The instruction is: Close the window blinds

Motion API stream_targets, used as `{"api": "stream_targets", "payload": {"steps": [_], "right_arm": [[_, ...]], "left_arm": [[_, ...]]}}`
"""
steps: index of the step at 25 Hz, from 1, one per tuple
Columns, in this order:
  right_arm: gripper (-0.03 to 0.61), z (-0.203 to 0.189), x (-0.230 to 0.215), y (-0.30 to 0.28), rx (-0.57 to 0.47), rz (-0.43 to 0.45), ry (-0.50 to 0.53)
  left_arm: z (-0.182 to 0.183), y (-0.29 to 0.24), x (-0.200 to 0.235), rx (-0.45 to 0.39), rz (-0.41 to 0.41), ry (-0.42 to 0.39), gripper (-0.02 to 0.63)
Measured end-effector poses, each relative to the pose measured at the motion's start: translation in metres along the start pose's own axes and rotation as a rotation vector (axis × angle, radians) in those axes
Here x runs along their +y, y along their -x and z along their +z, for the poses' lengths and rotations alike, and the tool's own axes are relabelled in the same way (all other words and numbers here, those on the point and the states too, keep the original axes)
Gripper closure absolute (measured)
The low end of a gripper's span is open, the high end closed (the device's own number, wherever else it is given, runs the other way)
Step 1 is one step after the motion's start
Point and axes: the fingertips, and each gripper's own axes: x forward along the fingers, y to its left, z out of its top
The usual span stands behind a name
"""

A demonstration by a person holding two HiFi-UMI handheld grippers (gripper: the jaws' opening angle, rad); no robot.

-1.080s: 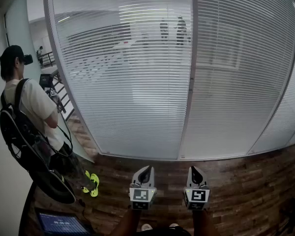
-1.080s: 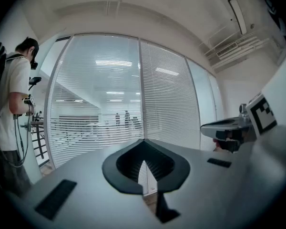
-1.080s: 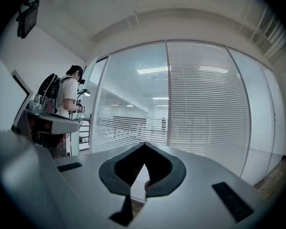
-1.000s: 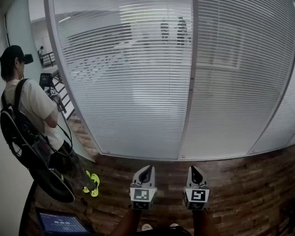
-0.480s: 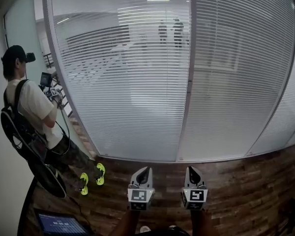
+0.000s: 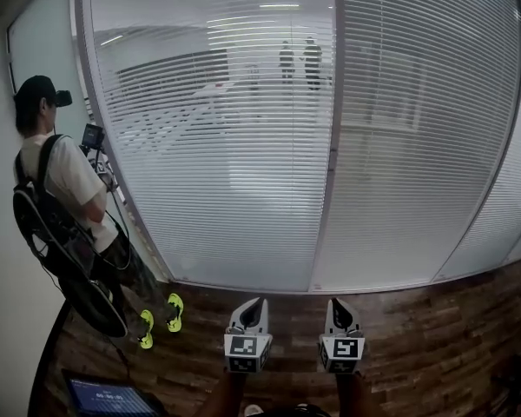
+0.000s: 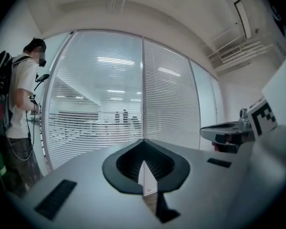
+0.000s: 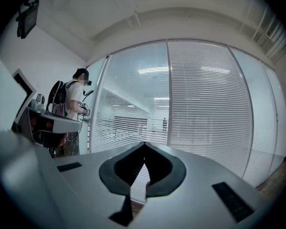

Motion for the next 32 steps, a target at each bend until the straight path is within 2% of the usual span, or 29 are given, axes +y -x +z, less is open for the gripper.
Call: {"api": "stream_targets", "payload": {"steps": [5, 9, 14, 17, 21, 25, 30, 32], "right_arm": [[0.577, 0.016, -0.014, 0.008, -0.042, 0.017, -0.076], [0.577, 0.008, -0.030, 0.010, -0.031, 0.005, -0.049], [0.577, 0.005, -0.036, 0.007, -0.031, 0.009, 0.054], [0.577, 0.005, -0.035, 0.005, -0.037, 0.036, 0.033], [0.577, -0.003, -0.036, -0.001, -0.036, 0.060, 0.015], [0.577, -0.013, -0.035, -0.017, -0.014, 0.061, 0.023], [0.577, 0.001, -0.030, -0.046, -0.050, 0.048, 0.128], [0.577, 0.006, -0.028, -0.060, -0.055, 0.044, 0.124]], "left_arm": [[0.002, -0.002, -0.011, 0.006, 0.014, -0.003, 0.621], [-0.003, -0.004, -0.020, 0.013, 0.045, -0.012, 0.621], [-0.006, -0.005, -0.030, 0.049, 0.066, 0.014, 0.621], [-0.008, -0.005, -0.032, 0.031, 0.086, -0.031, 0.620], [-0.006, -0.005, -0.028, 0.040, 0.089, 0.022, 0.621], [-0.008, -0.018, -0.019, 0.058, 0.102, 0.034, 0.621], [0.004, -0.052, -0.009, 0.029, 0.061, 0.009, 0.621], [0.013, -0.063, -0.003, 0.014, 0.039, 0.008, 0.621]]}}
